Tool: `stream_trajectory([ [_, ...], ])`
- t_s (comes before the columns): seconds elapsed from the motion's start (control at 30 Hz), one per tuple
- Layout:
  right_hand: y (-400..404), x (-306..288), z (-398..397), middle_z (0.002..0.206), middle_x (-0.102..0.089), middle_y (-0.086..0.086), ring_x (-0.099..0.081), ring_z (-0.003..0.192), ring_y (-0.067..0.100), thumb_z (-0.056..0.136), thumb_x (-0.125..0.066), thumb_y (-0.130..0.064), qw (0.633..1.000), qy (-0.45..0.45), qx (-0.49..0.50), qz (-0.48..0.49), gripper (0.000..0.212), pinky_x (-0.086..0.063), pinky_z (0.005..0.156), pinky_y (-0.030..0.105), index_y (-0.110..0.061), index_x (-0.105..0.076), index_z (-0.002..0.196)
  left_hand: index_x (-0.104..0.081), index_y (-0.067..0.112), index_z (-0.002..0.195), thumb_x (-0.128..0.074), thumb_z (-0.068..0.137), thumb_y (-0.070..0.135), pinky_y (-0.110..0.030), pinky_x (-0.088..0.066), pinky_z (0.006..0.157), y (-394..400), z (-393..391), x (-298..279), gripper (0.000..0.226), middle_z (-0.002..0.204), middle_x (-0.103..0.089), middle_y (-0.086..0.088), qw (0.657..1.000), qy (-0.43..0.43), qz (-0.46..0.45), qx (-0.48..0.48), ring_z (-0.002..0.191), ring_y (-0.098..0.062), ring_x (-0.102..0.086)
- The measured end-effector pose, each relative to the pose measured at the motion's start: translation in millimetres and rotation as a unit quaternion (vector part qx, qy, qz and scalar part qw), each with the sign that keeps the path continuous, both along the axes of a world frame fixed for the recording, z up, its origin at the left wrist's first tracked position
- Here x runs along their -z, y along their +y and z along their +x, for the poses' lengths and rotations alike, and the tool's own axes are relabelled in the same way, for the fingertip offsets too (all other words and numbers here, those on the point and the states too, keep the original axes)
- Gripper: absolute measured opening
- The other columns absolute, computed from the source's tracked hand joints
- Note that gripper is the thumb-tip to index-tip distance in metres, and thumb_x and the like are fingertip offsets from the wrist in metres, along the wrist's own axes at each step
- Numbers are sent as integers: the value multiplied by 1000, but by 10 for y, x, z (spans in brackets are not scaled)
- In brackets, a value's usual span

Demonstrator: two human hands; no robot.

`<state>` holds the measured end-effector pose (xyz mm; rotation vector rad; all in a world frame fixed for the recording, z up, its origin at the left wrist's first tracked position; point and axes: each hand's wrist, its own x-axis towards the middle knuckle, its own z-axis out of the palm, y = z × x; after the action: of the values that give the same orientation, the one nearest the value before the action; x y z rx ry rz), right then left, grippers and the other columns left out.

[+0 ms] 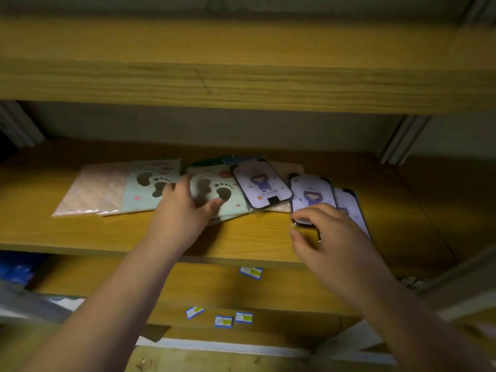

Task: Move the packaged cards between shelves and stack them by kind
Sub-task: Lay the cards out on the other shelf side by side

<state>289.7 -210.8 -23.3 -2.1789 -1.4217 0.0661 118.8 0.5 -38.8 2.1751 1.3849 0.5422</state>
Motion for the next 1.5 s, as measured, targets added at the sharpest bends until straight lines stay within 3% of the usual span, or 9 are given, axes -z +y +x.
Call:
stream_trajectory([
  [0.17,144,-17,-82,123,-54,-20,-22,95,-16,92,-53,-48,998,-38,43,-14,36,-25,70,5,-39,-56,127,-46,34,119,-81,80,40,-34,-48,76,204,-135,-80,53,107,-62,11,974,-180,-138,-3,101,-19,-61],
  [0.33,272,-32,-97,128,-57,-9,-39,105,-1,92,-55,-45,996,-47,73,-20,39,-29,74,11,-32,-56,129,-58,18,120,-72,91,13,-34,-60,62,385,-349,-107,33,116,-69,-10,906,-316,-282,-12,94,-28,-71],
  [0.57,638,-73,-40,126,-60,7,-52,117,25,87,-49,-66,984,-81,134,-86,65,-46,92,41,-18,-53,131,-51,8,130,-65,94,3,-31,-60,55,386,-721,-164,39,115,-67,-13,868,-411,-275,-37,82,-23,-76],
  [0.77,976,-31,-145,134,-57,11,-50,123,31,87,-49,-70,977,-70,122,-157,73,-39,100,44,-18,-45,138,-55,13,122,-63,94,2,-32,-61,55,273,-856,-224,31,114,-71,-12,846,-451,-283,-29,87,-23,-77],
  [0.97,1113,-196,-136,135,-55,14,-53,120,32,65,-76,-70,978,-26,140,-155,98,-47,98,42,-10,-47,137,-56,13,122,-63,94,2,-32,-61,55,183,-935,-193,31,112,-72,-11,838,-455,-300,-39,87,-22,-77],
  [1.17,1063,-282,-124,110,-69,5,-64,98,21,86,-74,-31,968,221,108,-46,39,-56,85,38,-13,-62,119,-58,15,114,-62,94,2,-30,-61,54,138,-939,-244,24,109,-73,-11,823,-468,-320,-30,88,-25,-77],
  [1.33,843,-320,-137,87,-73,-2,-68,69,8,97,-62,-28,905,403,130,34,7,-46,47,18,-23,-65,101,-59,15,112,-62,93,2,-29,-60,53,110,-801,-252,23,97,-79,-7,807,-472,-354,-14,87,-24,-77],
  [1.4,687,-328,-119,78,-74,-3,-67,58,5,98,-60,-27,883,439,145,80,6,-49,46,19,-23,-65,98,-58,14,111,-62,93,1,-30,-61,54,73,-692,-239,23,94,-80,-6,801,-466,-376,4,87,-26,-77],
  [1.5,358,-282,-75,88,-72,-1,-69,75,16,97,-59,-29,866,447,177,140,7,-61,67,39,-25,-64,94,-55,14,112,-64,90,-4,-33,-61,55,-33,-518,-249,30,94,-80,-7,795,-455,-401,22,86,-28,-77],
])
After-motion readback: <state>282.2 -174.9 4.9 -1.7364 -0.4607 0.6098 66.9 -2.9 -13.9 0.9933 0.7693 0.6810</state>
